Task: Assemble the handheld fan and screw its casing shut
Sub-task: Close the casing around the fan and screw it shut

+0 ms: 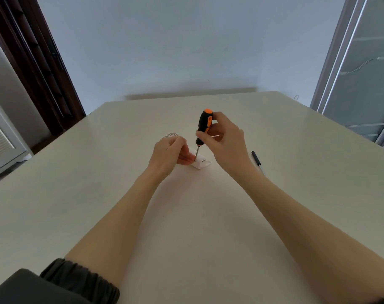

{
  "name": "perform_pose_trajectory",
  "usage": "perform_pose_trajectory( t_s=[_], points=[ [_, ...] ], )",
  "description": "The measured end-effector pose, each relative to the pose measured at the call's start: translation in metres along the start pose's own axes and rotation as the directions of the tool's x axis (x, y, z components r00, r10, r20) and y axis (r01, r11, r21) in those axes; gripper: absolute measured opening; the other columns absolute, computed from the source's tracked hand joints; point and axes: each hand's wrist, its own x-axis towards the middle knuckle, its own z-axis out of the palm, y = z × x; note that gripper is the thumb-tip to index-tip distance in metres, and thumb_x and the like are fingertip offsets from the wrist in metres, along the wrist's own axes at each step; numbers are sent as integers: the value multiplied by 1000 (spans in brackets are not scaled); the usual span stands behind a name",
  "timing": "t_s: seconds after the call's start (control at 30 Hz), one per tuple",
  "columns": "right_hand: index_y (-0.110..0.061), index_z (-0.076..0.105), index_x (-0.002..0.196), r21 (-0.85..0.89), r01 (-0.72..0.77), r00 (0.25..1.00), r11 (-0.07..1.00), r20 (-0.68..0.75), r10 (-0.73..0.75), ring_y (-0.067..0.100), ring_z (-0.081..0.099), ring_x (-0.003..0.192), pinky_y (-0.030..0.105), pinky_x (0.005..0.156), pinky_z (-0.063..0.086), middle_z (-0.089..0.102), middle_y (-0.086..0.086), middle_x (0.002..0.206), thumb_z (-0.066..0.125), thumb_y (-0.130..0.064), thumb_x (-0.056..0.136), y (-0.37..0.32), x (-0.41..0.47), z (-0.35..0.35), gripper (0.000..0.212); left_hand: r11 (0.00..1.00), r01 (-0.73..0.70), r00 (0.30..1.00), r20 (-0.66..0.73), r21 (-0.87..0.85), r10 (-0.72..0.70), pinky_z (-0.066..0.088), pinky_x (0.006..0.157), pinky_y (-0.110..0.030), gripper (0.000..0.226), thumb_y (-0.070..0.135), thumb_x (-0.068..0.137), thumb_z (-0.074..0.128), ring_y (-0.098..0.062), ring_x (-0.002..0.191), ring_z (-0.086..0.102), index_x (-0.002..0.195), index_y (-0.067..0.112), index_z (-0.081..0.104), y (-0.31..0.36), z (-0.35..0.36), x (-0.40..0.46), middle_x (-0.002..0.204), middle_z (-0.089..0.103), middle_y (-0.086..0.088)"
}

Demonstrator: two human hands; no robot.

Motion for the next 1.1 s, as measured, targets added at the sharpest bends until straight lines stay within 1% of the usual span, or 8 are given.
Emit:
perform_pose_trajectory(
  t_s=[0.1,0.2,0.37,0.53,0.73,0.9,1.0,1.1],
  points=[
    [-13,58,109,-51,47,998,998,32,-45,11,68,72,19,72,54,67,-3,82,66,-11,85,1,-2,3,26,1000,-15,1000,-1,15,15,58,64,-31,28,6,87,42,-30,68,70,72,-8,61,-1,0,0,83,66,-30],
    [-11,58,112,-72,83,995,994,52,-80,14,67,75,23,75,54,67,-2,86,66,-10,85,1,-2,4,28,1000,-18,1000,2,22,18,59,65,-31,29,6,87,42,-31,70,70,73,-10,61,-2,0,0,85,66,-32],
    [-10,58,112,-65,92,995,994,34,-90,14,67,75,22,74,54,66,-3,85,66,-9,85,0,-1,3,28,999,-37,999,-11,6,37,59,65,-32,28,6,86,43,-33,69,70,70,-9,60,-3,0,1,88,63,-34],
    [-10,58,110,-60,98,995,993,20,-97,12,67,73,21,73,55,65,-4,82,65,-9,84,-1,0,3,27,999,-43,999,-11,-20,42,59,67,-34,28,6,87,42,-31,68,70,68,-4,60,-2,1,1,81,68,-30],
    [-9,58,111,-61,112,993,992,28,-110,15,68,76,24,74,55,66,-2,84,64,-8,85,-2,0,3,26,998,-50,999,-16,-31,49,59,71,-36,31,9,90,44,-33,71,70,65,-1,60,-3,3,0,81,68,-29],
    [-9,58,111,-69,119,993,991,26,-117,16,68,76,26,75,56,66,-1,85,64,-9,85,0,1,3,27,998,-51,999,-20,-47,50,59,71,-35,32,11,91,45,-33,72,70,66,-1,60,-4,3,1,80,70,-27],
    [-9,58,112,-72,121,992,990,28,-120,15,68,76,23,74,55,66,-1,85,64,-8,85,1,1,3,28,998,-42,999,-15,-54,41,59,70,-34,33,11,92,45,-33,72,70,65,-1,60,-5,4,1,78,70,-26],
    [-8,58,112,-80,131,991,988,38,-128,15,67,77,19,73,54,66,-2,86,64,-8,85,1,1,2,28,998,-40,999,-12,-56,39,59,71,-36,33,12,92,45,-33,72,70,67,-3,61,-6,4,2,78,69,-26]
  ],
)
